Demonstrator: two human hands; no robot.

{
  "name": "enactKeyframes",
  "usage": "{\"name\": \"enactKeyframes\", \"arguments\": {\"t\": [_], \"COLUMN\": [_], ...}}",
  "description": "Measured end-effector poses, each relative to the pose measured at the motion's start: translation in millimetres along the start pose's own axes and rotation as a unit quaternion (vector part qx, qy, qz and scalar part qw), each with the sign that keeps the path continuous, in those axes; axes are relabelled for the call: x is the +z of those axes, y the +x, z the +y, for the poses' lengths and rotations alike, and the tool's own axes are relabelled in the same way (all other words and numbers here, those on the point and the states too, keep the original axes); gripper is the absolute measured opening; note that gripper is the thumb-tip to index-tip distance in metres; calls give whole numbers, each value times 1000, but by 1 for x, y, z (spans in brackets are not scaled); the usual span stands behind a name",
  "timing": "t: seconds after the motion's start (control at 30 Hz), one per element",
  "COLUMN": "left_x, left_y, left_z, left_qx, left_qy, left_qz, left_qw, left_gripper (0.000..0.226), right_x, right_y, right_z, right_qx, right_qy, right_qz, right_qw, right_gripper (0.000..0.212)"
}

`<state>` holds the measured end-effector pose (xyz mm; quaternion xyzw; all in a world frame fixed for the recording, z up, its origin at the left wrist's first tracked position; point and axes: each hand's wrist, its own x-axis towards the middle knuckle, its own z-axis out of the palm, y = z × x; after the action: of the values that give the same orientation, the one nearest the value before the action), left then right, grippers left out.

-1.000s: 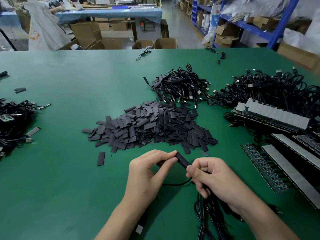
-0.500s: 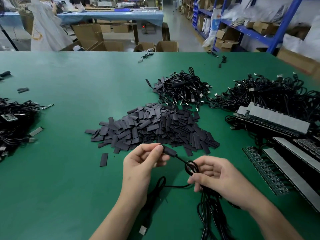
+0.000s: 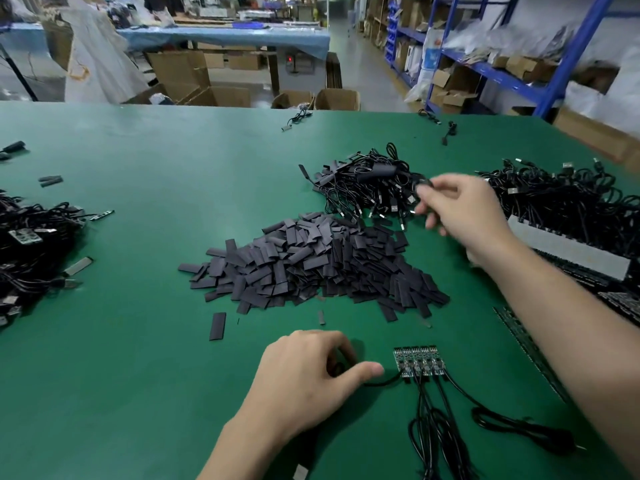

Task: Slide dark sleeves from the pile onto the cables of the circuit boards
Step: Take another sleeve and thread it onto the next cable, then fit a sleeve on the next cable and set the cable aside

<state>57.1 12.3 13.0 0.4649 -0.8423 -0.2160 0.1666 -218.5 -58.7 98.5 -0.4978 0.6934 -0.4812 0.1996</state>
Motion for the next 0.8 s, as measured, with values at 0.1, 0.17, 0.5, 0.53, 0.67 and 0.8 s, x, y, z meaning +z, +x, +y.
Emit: {"name": "enactKeyframes", "arguments": {"t": [0.1,0.17,0.5,0.53,0.67,0.8], "left_x": [-3,-5,2,3,7,14], "left_y": [0,0,-1,-1,-1,1], "left_z": [0,0,10,10,11,10], "left_qx": [35,51,141,149,149,111], "left_qy": [7,0,-106,-106,-138,-152], "left_qz": [-36,-55,-143,-149,-146,-78], "left_qw": [999,997,974,972,968,979], "left_gripper": [60,52,43,45,50,37], "right_x": [7,10,-10,-14,-18,-15], "right_y": [61,87,-60,-76,-116,-128], "right_z": [-27,-41,-5,6,42,51], "right_qx": [1,14,-96,-67,-64,-115], "right_qy": [-26,-112,-227,-229,-314,-338], "right_qz": [11,3,-279,-314,-361,-326], "right_qw": [1000,994,928,919,876,875], "right_gripper": [29,48,7,5,34,35]}}
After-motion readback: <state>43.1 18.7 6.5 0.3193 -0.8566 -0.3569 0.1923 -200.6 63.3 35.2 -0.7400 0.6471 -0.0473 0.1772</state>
